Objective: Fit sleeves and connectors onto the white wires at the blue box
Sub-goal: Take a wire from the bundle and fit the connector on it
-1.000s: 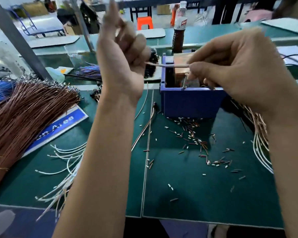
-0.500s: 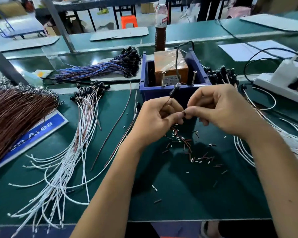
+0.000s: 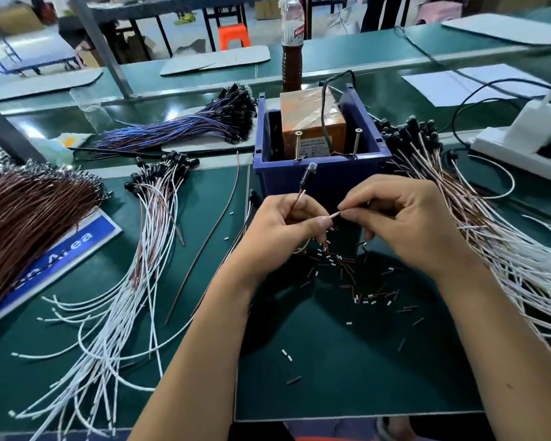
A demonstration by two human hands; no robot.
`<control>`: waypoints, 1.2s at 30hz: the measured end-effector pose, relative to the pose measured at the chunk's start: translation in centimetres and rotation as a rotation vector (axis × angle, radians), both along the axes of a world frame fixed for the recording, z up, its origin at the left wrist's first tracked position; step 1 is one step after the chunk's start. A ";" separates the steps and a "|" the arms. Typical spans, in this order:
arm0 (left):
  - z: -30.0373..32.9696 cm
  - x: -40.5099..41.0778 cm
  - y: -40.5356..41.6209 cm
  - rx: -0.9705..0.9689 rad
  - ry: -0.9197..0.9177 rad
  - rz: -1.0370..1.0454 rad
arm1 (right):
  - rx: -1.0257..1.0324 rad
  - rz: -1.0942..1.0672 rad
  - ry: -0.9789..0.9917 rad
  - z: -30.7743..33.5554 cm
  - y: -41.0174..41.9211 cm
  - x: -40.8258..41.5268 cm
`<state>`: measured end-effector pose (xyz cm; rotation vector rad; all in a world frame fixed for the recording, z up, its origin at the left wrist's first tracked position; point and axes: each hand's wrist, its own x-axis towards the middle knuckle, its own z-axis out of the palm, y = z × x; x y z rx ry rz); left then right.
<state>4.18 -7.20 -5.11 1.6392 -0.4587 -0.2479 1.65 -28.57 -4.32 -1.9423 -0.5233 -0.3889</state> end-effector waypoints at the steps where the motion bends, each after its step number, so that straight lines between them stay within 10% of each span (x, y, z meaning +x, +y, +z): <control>1: 0.1 0.0 0.1 -0.012 0.007 -0.020 | 0.007 0.013 -0.015 -0.1 0.0 0.0; 10: 0.5 0.2 1.9 -0.129 0.073 -0.068 | 0.131 -0.049 0.106 0.3 -2.2 -0.2; 13: 0.8 0.1 2.0 -0.256 0.172 -0.062 | 0.122 0.165 0.281 0.5 -3.3 -0.2; 23: 1.0 -0.6 1.1 -0.847 0.525 -0.381 | 1.033 1.061 0.467 1.2 -1.7 -0.6; 28: 0.9 -0.2 0.9 -0.809 0.389 -0.209 | 0.903 0.576 0.294 0.5 -0.9 -0.4; 36: 1.3 -0.6 0.7 -0.661 0.224 -0.096 | 0.730 0.569 0.412 0.7 -0.9 -0.6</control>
